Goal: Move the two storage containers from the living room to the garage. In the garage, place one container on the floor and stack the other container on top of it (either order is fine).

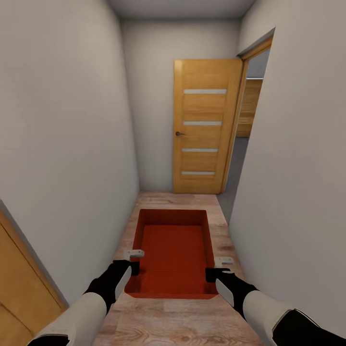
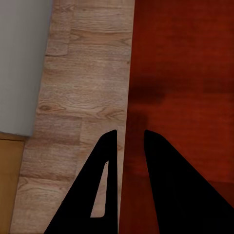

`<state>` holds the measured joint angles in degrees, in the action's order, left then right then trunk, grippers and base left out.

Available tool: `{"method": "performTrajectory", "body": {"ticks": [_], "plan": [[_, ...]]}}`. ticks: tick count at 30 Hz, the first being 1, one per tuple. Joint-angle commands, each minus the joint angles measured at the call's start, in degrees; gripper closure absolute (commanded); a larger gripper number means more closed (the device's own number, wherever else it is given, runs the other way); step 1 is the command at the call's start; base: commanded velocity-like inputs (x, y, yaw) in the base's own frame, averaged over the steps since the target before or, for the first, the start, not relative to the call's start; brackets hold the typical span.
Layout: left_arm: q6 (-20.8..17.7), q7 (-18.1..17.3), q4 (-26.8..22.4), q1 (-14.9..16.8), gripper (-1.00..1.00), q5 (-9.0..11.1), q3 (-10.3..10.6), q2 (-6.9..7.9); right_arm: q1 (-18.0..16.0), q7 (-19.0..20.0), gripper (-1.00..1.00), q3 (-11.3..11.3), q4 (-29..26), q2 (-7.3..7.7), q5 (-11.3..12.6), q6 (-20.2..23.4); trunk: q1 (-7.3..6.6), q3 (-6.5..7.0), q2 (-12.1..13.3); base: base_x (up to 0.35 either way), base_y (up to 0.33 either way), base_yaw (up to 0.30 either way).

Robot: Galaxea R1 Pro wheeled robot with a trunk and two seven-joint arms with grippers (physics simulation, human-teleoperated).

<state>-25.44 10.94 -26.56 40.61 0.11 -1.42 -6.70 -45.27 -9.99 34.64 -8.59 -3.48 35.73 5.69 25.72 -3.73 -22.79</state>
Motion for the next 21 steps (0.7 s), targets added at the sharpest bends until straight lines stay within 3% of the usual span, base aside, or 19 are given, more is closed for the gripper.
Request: {"method": "performTrajectory", "body": {"ticks": [1,21], "plan": [[-0.35,0.40,0.10,0.00,1.00,0.24,0.40,0.37,-0.07,-0.21,1.00,1.66,-0.37,0.05,0.04,-0.82,0.07,-0.13,-0.13,0.323,0.000,0.000],[-0.32,0.40,0.10,0.00,1.00,0.24,0.44,0.37,-0.08,-0.21,1.00,1.64,-0.37,0.05,0.04,-0.83,0.07,-0.13,-0.13,0.323,0.000,0.000]]}}
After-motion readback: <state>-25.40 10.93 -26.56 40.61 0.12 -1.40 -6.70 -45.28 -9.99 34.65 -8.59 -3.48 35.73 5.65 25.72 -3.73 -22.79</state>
